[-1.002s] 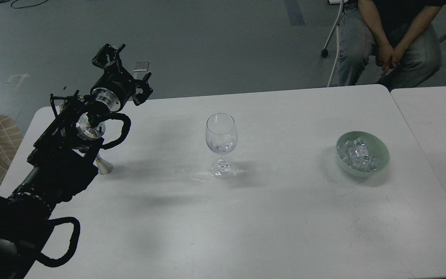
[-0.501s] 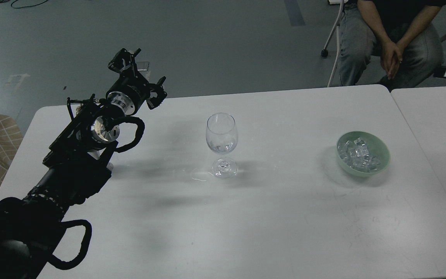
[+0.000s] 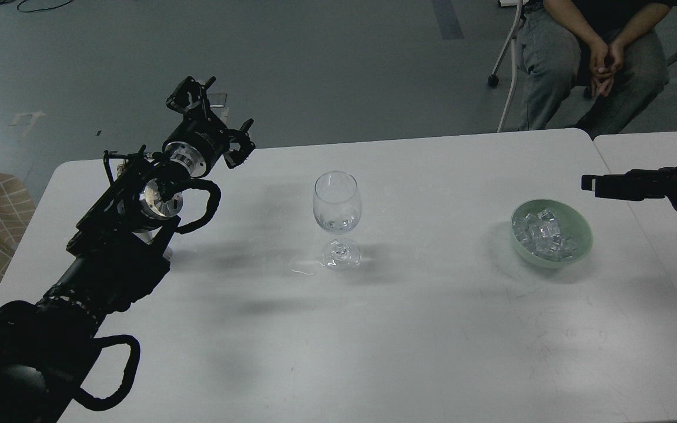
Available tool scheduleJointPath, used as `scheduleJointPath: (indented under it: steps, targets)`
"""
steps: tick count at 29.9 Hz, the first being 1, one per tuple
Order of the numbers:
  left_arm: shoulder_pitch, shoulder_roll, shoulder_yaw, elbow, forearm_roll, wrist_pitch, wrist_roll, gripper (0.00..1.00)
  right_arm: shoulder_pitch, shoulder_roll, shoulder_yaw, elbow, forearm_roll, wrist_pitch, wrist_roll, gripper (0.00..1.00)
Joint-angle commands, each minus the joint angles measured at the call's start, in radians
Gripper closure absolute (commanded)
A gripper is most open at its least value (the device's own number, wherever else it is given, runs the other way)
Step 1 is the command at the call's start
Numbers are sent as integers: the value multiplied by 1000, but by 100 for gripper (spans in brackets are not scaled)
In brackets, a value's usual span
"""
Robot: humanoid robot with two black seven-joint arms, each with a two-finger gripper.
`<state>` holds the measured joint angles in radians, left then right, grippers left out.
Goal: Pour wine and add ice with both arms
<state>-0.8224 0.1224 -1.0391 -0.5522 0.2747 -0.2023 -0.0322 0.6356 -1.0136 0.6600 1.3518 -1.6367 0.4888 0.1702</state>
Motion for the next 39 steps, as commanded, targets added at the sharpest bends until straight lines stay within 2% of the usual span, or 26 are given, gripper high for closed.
scheduleJointPath:
  steps: [1,13,22,28,30,35,36,39]
  targets:
    - [0,2,4,0,0,-2,0,2,-1,55,-37,-19,-86,0,0,0]
    - [0,2,5,0,0,-2,0,2,-10,211,-46,-138,-180,0,-1,0]
    - [0,0,5,0,0,-2,-2,2,-11,244,-48,-172,-180,0,-1,1]
    - [0,0,5,0,0,-2,0,2,-25,256,-46,-172,-180,0,-3,9]
    - [0,0,5,0,0,-2,0,2,-28,256,-46,-172,-180,0,-5,18]
    - [0,3,5,0,0,-2,0,2,-30,256,-48,-172,-178,0,-11,19]
    - [0,2,5,0,0,-2,0,2,-30,256,-48,-172,-178,0,-11,22]
    - [0,2,5,0,0,-2,0,2,-30,256,-48,-172,-177,0,-12,25]
